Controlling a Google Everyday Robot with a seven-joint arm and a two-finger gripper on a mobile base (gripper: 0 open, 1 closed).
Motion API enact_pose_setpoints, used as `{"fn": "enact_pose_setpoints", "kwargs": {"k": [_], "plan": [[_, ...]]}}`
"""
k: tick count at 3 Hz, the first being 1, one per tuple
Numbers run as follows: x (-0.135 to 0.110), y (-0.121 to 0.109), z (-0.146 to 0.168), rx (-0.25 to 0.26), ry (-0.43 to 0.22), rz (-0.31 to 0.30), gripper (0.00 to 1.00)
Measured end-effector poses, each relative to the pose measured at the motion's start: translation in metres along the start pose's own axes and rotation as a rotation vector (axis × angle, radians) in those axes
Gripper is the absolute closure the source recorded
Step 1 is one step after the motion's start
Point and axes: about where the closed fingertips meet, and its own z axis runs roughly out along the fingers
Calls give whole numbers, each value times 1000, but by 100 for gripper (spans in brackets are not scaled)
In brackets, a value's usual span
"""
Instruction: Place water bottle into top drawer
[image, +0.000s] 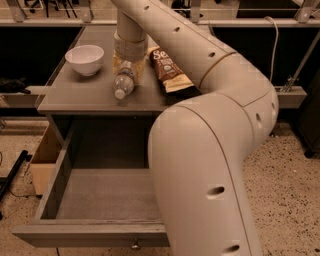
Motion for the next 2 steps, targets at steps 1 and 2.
{"fn": "enact_pose_setpoints", "kwargs": {"k": [1,2], "plan": [[0,0,0,0,0,0,100],[-2,6,-7,2,23,17,100]]}}
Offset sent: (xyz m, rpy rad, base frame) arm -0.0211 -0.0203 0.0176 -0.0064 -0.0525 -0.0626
